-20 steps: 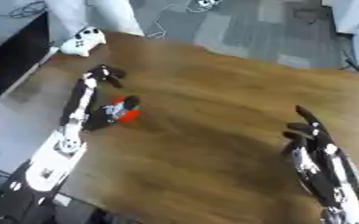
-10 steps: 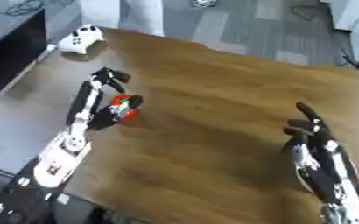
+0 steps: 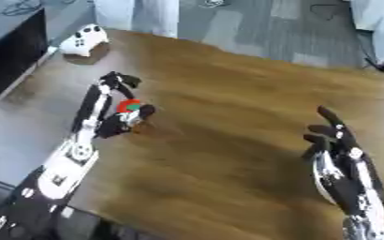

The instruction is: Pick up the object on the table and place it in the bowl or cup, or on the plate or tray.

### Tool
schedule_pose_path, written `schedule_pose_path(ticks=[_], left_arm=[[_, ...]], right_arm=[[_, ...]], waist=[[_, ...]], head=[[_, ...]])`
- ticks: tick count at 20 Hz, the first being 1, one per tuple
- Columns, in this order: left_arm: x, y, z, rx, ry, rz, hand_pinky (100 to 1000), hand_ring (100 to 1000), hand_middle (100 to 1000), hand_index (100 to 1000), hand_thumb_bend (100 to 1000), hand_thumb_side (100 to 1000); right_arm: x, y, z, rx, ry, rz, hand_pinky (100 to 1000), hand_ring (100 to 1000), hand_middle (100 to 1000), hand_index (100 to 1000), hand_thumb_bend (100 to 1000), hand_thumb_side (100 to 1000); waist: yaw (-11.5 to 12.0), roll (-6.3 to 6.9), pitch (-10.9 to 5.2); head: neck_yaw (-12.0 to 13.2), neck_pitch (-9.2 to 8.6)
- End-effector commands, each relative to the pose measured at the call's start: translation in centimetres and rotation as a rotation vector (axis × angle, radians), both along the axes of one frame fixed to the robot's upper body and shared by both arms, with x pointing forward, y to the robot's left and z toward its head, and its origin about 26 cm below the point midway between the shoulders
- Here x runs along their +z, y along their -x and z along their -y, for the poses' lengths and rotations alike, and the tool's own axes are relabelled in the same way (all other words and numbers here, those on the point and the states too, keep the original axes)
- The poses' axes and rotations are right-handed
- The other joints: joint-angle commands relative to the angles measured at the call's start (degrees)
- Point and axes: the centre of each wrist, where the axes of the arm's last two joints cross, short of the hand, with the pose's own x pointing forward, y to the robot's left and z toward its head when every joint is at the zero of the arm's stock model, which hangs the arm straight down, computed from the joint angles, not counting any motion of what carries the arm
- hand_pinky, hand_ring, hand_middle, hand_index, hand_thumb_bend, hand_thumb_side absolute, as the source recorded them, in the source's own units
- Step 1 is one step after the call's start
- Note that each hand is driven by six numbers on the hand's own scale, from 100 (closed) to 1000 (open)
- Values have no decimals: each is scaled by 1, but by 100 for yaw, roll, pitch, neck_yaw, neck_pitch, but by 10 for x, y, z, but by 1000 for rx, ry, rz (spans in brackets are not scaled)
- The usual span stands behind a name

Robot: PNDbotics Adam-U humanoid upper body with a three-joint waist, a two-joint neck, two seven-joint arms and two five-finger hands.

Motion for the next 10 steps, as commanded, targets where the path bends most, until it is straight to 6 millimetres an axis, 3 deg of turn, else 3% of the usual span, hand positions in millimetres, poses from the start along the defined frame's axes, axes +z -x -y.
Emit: schedule_pose_path(ticks=[1,5,10], left_arm=[[3,-4,-5,22,79,26,1000,485,529,701,875,855],[-10,-5,-12,47,199,29,1000,464,510,687,889,845],[-23,-5,-21,78,209,17,1000,457,502,678,892,834]], right_arm=[[9,0,2,3,-5,27,811,410,973,752,100,434],[10,-1,2,5,-10,29,809,410,972,750,100,434],[12,-1,2,10,-14,36,807,409,970,749,100,434]], waist=[[-18,12,-79],[-28,0,-69],[-40,-32,-47]], head=[[-44,13],[-43,11],[-40,5]])
